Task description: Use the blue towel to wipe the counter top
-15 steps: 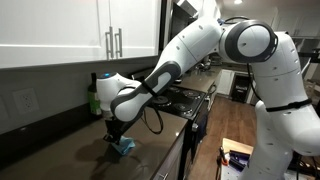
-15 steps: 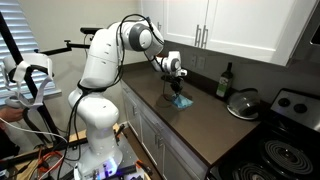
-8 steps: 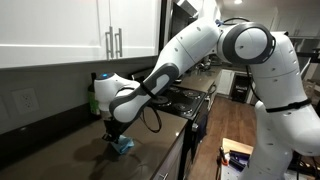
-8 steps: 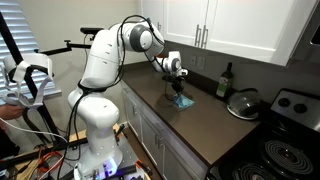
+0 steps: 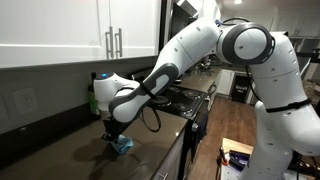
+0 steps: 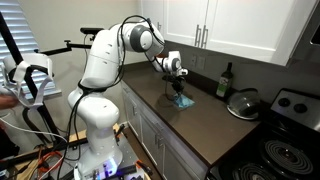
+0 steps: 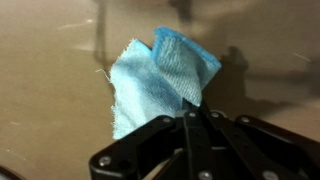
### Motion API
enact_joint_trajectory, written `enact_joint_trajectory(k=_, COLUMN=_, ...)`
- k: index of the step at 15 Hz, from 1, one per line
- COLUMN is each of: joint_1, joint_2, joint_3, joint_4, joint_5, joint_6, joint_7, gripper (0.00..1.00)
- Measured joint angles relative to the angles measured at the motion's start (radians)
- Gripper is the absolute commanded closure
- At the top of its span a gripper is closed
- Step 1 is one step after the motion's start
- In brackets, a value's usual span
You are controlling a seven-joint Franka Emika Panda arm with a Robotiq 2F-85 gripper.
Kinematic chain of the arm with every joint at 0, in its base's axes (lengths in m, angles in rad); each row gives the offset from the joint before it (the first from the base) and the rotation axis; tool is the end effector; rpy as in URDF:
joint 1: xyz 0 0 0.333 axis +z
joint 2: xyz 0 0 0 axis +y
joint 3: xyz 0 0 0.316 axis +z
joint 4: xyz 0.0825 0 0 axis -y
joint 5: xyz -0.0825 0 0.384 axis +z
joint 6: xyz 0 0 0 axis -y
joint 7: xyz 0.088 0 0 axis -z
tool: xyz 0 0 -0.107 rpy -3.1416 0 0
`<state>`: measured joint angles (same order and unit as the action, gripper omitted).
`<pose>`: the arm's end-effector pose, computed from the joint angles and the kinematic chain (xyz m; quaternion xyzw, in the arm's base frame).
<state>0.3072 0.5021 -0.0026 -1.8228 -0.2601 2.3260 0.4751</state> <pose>0.6207 0.1905 0.2611 0.9955 0.0043 0.0366 0.0878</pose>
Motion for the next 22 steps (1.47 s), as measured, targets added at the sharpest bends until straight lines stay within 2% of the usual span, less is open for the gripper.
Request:
enact_joint_trajectory(k=5, joint_1=0.000, joint_2=0.000, joint_3=0.000, joint_4=0.000, joint_5=0.000, joint_6=0.000, joint_7=0.000, gripper=0.96)
enact_joint_trajectory(k=6, joint_1=0.000, joint_2=0.000, joint_3=0.000, joint_4=0.000, joint_5=0.000, joint_6=0.000, joint_7=0.000, gripper=0.71)
enact_joint_trajectory(k=8, joint_1=0.000, joint_2=0.000, joint_3=0.000, joint_4=0.000, joint_5=0.000, joint_6=0.000, joint_7=0.000, gripper=0.64)
enact_joint_trajectory(k=13, joint_1=0.004, joint_2=0.017, joint_3=0.019, joint_4=-0.001, joint_5=0.011, joint_6=-0.008, joint_7=0.000, gripper=0.33)
enact_joint_trajectory(k=14, joint_1=0.008, joint_2=0.025, joint_3=0.024, joint_4=0.001, joint_5=0.016, joint_6=-0.011, joint_7=0.000, gripper=0.75)
enact_joint_trajectory(k=15, joint_1=0.014, joint_2=0.033, joint_3=0.028, joint_4=0.005, joint_5=0.020, joint_6=-0.013, joint_7=0.002, gripper=0.72)
enact_joint_trajectory(k=16, joint_1=0.020, joint_2=0.044, joint_3=0.032, joint_4=0.012, joint_5=0.022, joint_6=-0.016, joint_7=0.002, gripper=0.73)
enact_joint_trajectory(k=19, joint_1=0.037, joint_2=0.095, joint_3=0.036, joint_4=0.054, joint_5=0.025, joint_6=-0.024, joint_7=0.008, gripper=0.93)
enact_joint_trajectory(k=22, joint_1=0.046, joint_2=0.159, joint_3=0.033, joint_4=0.129, joint_5=0.025, joint_6=-0.051, joint_7=0.015, gripper=0.99)
